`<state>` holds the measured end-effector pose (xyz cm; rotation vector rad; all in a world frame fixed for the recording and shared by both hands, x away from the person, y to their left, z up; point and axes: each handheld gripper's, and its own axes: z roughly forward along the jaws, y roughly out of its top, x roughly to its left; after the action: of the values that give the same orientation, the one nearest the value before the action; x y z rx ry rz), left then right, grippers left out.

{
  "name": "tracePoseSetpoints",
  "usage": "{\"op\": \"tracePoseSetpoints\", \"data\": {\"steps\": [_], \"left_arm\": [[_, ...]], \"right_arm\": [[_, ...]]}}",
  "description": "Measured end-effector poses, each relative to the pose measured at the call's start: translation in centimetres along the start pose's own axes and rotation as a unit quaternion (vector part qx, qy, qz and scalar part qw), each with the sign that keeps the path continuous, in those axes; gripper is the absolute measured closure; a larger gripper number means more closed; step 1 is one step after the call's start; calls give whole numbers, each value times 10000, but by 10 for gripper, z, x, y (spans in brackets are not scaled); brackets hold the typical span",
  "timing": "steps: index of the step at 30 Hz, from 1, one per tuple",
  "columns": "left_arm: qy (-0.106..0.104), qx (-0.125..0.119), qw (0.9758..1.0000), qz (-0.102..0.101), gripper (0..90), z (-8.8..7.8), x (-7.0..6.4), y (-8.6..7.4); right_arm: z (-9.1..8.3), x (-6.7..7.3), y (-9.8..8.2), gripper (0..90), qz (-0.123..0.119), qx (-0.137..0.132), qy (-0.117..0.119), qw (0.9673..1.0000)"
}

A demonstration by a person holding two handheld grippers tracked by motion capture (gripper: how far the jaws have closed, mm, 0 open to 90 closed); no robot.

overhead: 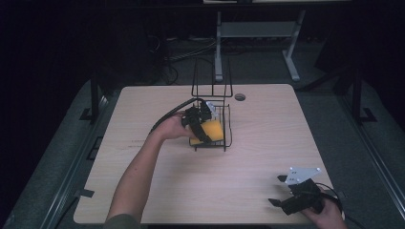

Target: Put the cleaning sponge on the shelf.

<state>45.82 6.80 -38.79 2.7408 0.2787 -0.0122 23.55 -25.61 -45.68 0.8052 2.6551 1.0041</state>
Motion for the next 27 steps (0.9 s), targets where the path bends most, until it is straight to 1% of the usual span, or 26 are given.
{"op": "tracePoseSetpoints", "data": {"steps": [4, 5, 6, 8, 10, 18, 20, 23, 25, 27], "left_arm": [[-19, 0, 10000, -7, 218, 2, 2, 1], [-39, 32, 10000, -11, 218, 3, 2, 2], [-8, 51, 10000, 38, 218, 3, 2, 3], [-18, 92, 9999, 94, 218, 3, 3, 7], [-6, 116, 9999, 113, 218, 4, 3, 10], [-52, 131, 9999, 42, 218, 12, 11, 12], [-50, 133, 9999, 37, 218, 12, 13, 12], [-11, 44, 10000, 3, 218, 11, 15, 11], [-49, 87, 9999, 8, 218, 11, 17, 11], [-40, 35, 10000, -25, 218, 12, 18, 10]], "right_arm": [[1, 0, 0, 139, -5, 6, -14, 10000], [0, 0, 0, 139, -4, 0, -8, 10000], [0, 0, 0, 138, 1, -3, -10, 10000], [0, -1, 0, 138, -22, -19, -21, 10000], [0, -1, 0, 138, -31, -7, -17, 10000], [0, -2, -1, 138, -31, -24, -12, 10000], [0, -2, -1, 138, -22, -16, -7, 10000], [0, -3, 0, 138, -12, -4, 4, 10000], [1, -3, 0, 138, -8, -8, 1, 10000], [1, -3, 0, 138, 14, -8, -1, 10000]]}}
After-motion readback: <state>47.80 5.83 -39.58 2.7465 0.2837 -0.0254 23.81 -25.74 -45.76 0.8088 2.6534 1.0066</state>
